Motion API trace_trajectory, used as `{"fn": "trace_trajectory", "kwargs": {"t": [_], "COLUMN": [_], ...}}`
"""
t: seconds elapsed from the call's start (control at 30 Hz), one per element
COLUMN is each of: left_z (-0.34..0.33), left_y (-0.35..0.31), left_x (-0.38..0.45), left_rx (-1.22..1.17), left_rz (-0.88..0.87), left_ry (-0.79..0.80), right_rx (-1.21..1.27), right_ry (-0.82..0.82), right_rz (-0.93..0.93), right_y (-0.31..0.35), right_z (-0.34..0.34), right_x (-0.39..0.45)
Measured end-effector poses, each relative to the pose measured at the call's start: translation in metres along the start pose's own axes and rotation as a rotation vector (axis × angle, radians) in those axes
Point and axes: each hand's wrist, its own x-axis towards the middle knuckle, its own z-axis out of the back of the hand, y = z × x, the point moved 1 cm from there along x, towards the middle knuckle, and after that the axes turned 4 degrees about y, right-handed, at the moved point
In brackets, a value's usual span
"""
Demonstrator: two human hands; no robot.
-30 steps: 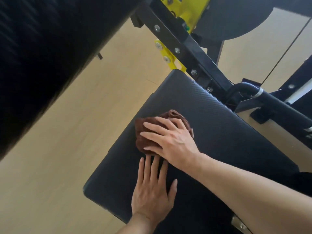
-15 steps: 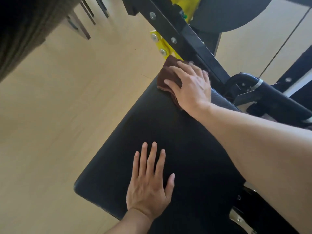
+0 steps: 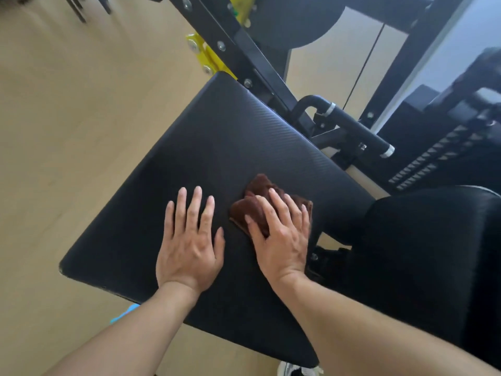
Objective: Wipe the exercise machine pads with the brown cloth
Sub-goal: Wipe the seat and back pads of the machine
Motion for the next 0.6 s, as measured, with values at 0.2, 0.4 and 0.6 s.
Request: {"fn": "trace_trajectory", "kwargs": {"t": [0.2,0.4,0.6], "left_z": [-0.001,-0.001,-0.002], "left_y": [-0.001,-0.001,-0.001], "left_x": [0.002,0.001,0.001], "left_rx": [0.025,0.000,-0.044], "left_rz": [0.006,-0.001,-0.007], "left_ry": [-0.011,-0.041,-0.092], "right_rx": [0.071,0.149,0.299], "right_ry": [0.004,-0.032,-0.335], "right_rz": [-0.049,-0.375,-0.955], "right_y": [-0.004,-0.002,-0.080], "right_z": [0.003,0.011,0.026], "right_x": [0.022,0.066,0.074]}}
